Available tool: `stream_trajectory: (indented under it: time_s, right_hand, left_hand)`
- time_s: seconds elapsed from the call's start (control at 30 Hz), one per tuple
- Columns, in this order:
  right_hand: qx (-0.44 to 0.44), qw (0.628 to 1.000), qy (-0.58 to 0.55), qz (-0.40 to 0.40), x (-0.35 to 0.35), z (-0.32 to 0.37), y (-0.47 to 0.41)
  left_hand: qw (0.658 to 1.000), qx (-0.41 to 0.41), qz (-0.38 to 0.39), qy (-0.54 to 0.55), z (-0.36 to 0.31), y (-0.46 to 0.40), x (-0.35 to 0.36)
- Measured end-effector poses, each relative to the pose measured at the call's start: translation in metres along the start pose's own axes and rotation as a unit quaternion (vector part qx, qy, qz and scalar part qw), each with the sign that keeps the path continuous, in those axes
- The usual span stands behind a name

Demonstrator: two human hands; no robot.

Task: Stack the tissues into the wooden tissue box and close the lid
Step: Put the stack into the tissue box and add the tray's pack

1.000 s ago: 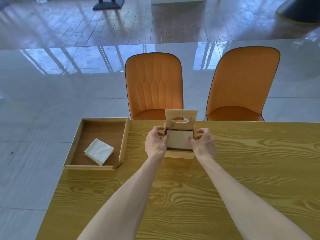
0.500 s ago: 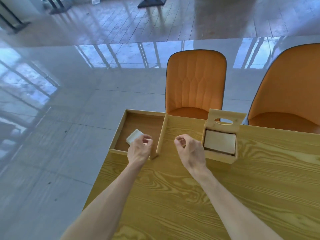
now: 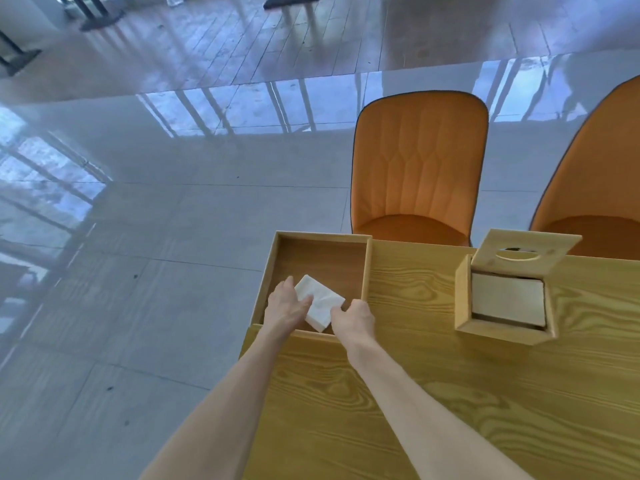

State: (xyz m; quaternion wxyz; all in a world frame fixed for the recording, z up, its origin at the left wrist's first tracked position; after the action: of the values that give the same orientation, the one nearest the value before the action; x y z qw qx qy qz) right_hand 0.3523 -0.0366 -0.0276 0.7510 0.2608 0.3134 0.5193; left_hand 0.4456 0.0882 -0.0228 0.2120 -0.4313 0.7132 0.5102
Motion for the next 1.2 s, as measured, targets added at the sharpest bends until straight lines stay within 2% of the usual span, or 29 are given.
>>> stream_trajectory:
  time_s: [0.1, 0.23, 0.4, 0.6, 0.7, 0.97, 1.2]
  right_hand:
    - [0.060, 0.997, -0.049, 0.008, 0.009, -0.005, -0.008]
    - [0.095, 0.993, -0.070, 0.008, 0.018, -0.008, -0.021]
    - [0.095, 0.994, -0.054, -0.007, 0.024, -0.009, -0.026]
    - [0.071, 0.997, 0.024, -0.019, 0.029, -0.009, -0.023]
    - [0.049, 0.998, 0.036, -0.015, 0.030, -0.010, -0.020]
    - [-0.058, 0.997, 0.048, -0.027, 0.017, -0.005, -0.007]
    - [-0.190, 0.970, 0.150, -0.012, -0.017, 0.001, 0.019]
  left_hand:
    - [1.000, -0.004, 0.023, 0.009, -0.001, -0.011, 0.000]
    - [0.998, -0.029, 0.049, -0.009, 0.007, -0.023, 0.000]
    - [0.995, -0.059, 0.072, 0.023, 0.023, -0.031, -0.002]
    - [0.990, -0.035, 0.117, 0.074, 0.033, -0.033, -0.005]
    - [0.988, -0.035, 0.111, 0.100, 0.036, -0.029, -0.009]
    - [0.979, 0.030, 0.109, 0.171, 0.041, -0.009, -0.016]
    - [0.972, 0.108, 0.117, 0.175, 0.017, 0.025, -0.012]
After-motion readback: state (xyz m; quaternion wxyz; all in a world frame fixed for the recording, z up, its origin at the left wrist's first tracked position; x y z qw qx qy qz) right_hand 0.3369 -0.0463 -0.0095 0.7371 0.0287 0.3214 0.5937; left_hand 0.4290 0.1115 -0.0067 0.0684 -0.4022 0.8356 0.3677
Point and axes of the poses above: each hand's wrist, its own y-axis away from the middle knuckle, its own x-axis out of the palm, z = x × y, the point moved 6 cm from there along -y, towards the middle knuckle, and after that the axes turned 5 degrees about z, right-handed, at the moved point
